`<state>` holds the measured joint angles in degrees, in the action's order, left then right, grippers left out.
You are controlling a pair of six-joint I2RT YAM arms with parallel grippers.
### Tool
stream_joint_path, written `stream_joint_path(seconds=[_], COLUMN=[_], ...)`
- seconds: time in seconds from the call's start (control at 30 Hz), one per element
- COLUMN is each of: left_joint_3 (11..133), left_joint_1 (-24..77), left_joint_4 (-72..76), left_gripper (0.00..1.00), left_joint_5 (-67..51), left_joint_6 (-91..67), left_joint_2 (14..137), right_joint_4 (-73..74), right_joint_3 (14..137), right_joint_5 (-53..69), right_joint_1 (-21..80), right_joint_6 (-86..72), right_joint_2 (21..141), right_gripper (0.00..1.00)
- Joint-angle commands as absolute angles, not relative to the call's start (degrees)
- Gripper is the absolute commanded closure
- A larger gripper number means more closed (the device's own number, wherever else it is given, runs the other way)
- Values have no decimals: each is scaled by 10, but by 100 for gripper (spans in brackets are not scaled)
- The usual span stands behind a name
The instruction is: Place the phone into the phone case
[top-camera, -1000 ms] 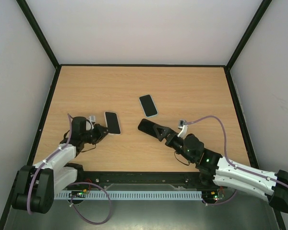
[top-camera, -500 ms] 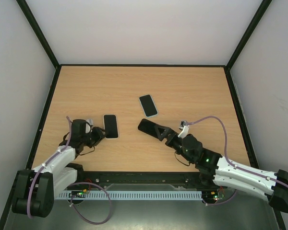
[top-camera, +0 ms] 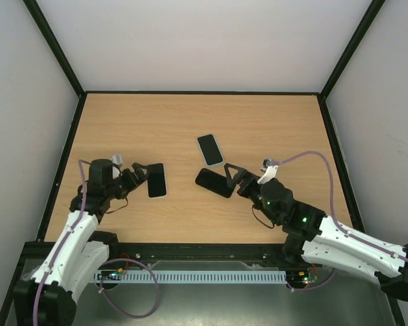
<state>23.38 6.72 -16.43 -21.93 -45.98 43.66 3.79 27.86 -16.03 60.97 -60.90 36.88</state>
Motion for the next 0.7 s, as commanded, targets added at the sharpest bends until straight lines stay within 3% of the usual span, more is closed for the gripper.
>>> stream_joint_path(seconds=[0.0, 0.37, 0.67], left_joint_3=[318, 529, 530], left_joint_1=[64, 64, 64], left_joint_4=[-255, -331, -321], left_gripper=[1, 1, 0], left_joint_5=[-202, -258, -265], left_joint_6=[-417, -314, -310], left_joint_2=[398, 350, 304], right_joint_4=[147, 249, 256], right_joint_3=[366, 491, 505], right_joint_5=[-234, -289, -284], right_joint_1=[608, 608, 608], right_joint_6=[-554, -506, -519], right_joint_2=[371, 376, 365], right_gripper=[2, 2, 2])
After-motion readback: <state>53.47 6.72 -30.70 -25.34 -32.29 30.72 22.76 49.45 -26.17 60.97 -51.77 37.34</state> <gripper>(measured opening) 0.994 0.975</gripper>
